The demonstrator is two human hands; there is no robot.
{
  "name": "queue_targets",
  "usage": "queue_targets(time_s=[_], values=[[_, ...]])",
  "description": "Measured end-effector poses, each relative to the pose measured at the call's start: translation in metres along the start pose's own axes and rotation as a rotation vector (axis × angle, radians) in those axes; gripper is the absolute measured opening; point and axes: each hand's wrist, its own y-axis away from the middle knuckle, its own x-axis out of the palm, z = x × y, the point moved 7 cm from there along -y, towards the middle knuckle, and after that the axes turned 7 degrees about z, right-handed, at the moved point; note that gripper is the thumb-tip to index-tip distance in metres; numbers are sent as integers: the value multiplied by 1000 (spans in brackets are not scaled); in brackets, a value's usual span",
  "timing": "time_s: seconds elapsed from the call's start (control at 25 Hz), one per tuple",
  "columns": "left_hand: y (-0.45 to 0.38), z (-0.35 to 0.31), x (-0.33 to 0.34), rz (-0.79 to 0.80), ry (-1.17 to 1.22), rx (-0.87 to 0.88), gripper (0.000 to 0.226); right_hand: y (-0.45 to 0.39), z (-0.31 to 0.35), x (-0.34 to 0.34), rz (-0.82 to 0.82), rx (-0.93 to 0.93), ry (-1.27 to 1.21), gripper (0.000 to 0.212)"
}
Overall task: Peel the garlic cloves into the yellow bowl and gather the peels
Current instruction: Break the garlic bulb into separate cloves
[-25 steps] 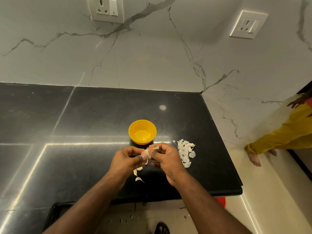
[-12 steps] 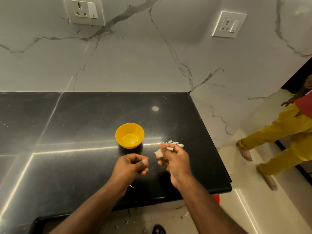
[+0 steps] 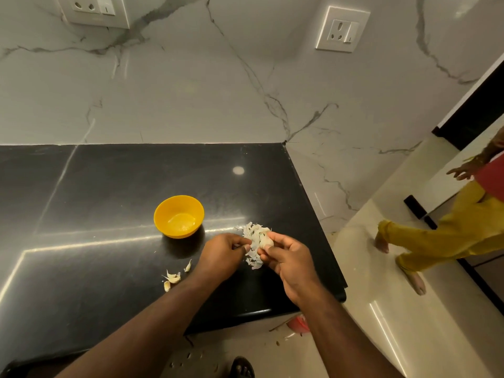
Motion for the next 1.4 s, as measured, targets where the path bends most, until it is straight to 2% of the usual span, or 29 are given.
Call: queue_targets(time_s=[0.16,0.28,0.36,0.44,0.8,0.88,1.0,1.08,1.28,1.4], values=[[1,-5,-3,-29,99,36,15,-3,5,-7,50,-68,214,34],[8,-9,3,65,417,49,13,-2,11,7,130,-124,283,28],[13,-8,-2,43,525,39,12,-2,13,20,203,-164,348,25],[16,0,-13,-10,537,29,10,-3,11,33,222,-185,403,23],[40,37,-55,-220,504,-40,8,0,-7,86,103,-258,501,11],[46,44,-63,-203,546,-52,9,3,-14,95,128,-231,438,12],[53,50,-71,-113,653,-47,10,7,-21,103,210,-107,198,9],[53,53,-76,-99,639,-39,10,8,-25,106,236,-55,99,8],[47,58,-74,-117,530,-52,10,9,-25,101,147,-61,93,22],[38,57,-65,-112,508,-63,15,6,-13,81,64,-118,239,29]])
